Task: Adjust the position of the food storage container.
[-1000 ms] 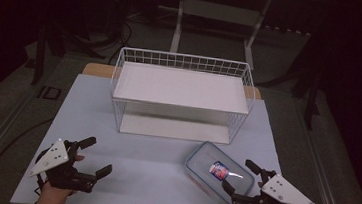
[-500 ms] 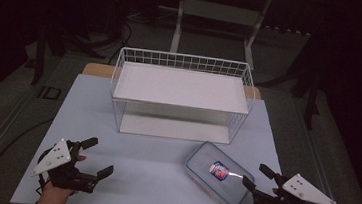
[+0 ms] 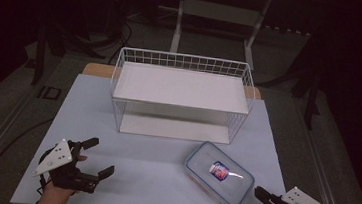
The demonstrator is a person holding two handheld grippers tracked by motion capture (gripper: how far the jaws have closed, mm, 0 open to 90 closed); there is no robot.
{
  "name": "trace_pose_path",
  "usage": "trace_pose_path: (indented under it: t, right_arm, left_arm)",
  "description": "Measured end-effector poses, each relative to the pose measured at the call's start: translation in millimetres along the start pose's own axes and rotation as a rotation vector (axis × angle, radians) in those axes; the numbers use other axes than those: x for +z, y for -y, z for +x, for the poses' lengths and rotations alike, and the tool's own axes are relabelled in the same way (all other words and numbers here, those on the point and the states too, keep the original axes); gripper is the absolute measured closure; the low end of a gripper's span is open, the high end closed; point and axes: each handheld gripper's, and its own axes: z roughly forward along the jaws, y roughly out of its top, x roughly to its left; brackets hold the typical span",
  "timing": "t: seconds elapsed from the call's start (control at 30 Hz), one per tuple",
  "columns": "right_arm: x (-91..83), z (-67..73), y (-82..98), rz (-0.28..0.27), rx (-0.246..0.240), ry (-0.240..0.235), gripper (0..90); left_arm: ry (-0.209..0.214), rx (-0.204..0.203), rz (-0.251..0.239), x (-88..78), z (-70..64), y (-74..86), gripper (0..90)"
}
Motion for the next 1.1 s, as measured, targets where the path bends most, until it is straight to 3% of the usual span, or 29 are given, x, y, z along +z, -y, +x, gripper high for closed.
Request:
trace_pose_path:
  t: [0.3,0.73,0.8,1.1]
  right_arm:
    - [15.5,-2.0,9.6,0.046,0.013,-0.023,89.9]
    - [30.9,-5.1,-0.4,0.039,0.004,-0.024,90.0]
    - [31.7,-6.5,-1.1,0.025,0.022,-0.035,90.0]
    - [34.2,-5.6,12.1,0.07,0.044,-0.047,90.0]
  left_arm:
    - [0.005,0.001,-0.006,0.0,1.0,0.9,0.0]
    - [0.019,0.009,0.012,4.3,-0.9,2.5,0.0]
    - [0.02,0.012,0.013,4.3,-1.3,2.6,0.0]
    - [0.033,0.018,0.018,6.8,-1.5,2.6,0.0]
